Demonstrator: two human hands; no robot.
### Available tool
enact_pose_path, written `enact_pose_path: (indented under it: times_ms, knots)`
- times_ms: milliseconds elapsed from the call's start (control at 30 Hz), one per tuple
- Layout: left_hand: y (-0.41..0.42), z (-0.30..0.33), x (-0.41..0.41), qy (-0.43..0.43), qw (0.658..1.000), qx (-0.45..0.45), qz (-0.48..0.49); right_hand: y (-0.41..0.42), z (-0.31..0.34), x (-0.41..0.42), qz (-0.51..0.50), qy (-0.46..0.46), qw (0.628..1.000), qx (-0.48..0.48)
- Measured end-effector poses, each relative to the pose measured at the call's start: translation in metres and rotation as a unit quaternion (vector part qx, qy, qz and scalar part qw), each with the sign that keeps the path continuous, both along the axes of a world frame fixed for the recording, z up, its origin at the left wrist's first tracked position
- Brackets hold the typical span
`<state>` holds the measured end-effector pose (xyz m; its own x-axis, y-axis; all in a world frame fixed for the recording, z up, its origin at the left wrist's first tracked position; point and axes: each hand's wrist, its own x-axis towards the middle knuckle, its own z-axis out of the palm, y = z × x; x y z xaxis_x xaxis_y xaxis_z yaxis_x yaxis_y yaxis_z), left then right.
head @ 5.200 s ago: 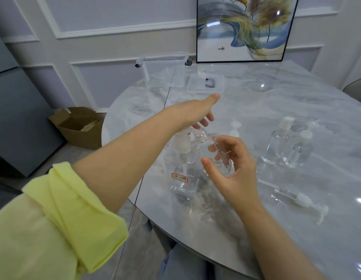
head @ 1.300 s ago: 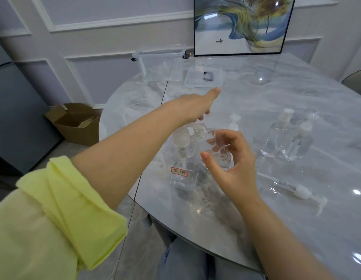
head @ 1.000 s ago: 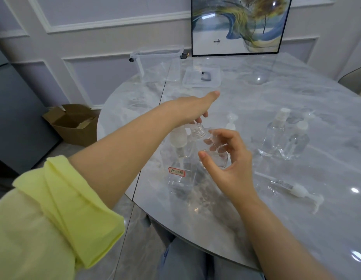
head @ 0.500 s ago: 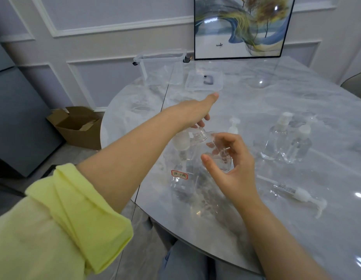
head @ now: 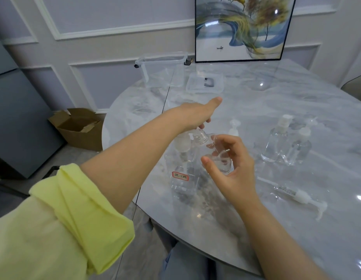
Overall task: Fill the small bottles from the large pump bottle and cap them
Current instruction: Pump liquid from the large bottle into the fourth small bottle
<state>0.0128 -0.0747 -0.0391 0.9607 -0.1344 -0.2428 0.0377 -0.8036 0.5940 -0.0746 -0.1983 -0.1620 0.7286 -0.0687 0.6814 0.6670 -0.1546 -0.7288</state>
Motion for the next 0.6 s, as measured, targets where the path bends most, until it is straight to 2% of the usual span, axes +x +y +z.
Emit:
enact_pose_path:
  times_ms: [167,267,600]
  knots:
    - [-0.0021,0.0004,0.0007,0.019,1.0,0.004,-0.017,-0.0017,-0.0007,-0.0008,0.0,0.006,1.0,0.003]
    - [-0.0004,-0.0002,0.0006,0.014,1.0,-0.017,-0.005,-0.0015,-0.0004,0.0004,0.002,0.008,1.0,-0.004]
    - [0.0002,-0.0009,0.0002,0.002,1.0,-0.006,-0.006,-0.0001,0.0022,-0.0024,-0.001,0.014,1.0,-0.002]
